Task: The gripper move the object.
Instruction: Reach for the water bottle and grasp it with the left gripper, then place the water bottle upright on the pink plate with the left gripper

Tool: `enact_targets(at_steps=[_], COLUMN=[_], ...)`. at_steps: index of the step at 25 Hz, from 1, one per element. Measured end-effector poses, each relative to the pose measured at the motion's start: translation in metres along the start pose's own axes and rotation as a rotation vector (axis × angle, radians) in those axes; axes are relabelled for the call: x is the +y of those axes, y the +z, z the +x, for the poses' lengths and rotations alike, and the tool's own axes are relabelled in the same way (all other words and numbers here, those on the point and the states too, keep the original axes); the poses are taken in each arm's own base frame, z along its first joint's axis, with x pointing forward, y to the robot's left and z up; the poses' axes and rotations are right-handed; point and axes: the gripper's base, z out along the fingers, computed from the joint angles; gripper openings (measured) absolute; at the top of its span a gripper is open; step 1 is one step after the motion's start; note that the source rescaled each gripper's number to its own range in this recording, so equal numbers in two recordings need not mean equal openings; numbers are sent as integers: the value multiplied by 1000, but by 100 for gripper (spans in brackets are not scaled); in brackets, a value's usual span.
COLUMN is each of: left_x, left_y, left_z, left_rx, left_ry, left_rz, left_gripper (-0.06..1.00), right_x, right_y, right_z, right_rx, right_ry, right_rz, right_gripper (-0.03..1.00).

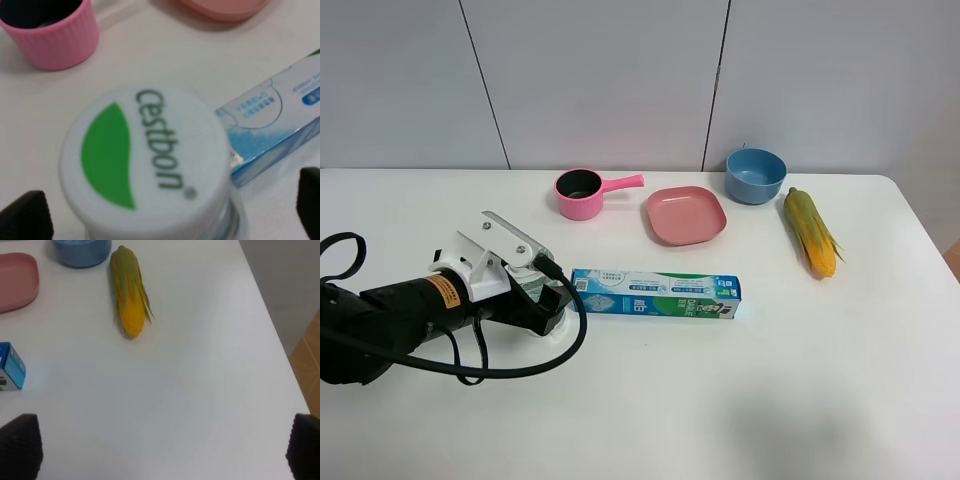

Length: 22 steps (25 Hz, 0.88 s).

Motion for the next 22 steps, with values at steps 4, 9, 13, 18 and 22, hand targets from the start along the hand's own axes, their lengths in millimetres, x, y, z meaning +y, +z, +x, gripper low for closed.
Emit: enact_targets(at_steps=[4,9,13,18,22], left_x=[0,0,0,0,0], left_y=[0,0,0,0,0], left_z=[0,0,0,0,0], left_rx=[1,1,4,4,4], left_ry=[0,0,0,0,0], left_rz=[0,0,1,1,1], left_gripper=[98,40,0,0,0], right_x=[0,0,0,0,0], right_y=[0,0,0,0,0], right_z=[0,0,0,0,0], right_rx=[0,0,0,0,0], right_ry=[0,0,0,0,0], right_rz=[0,0,0,0,0], right_gripper=[100,100,100,100,100])
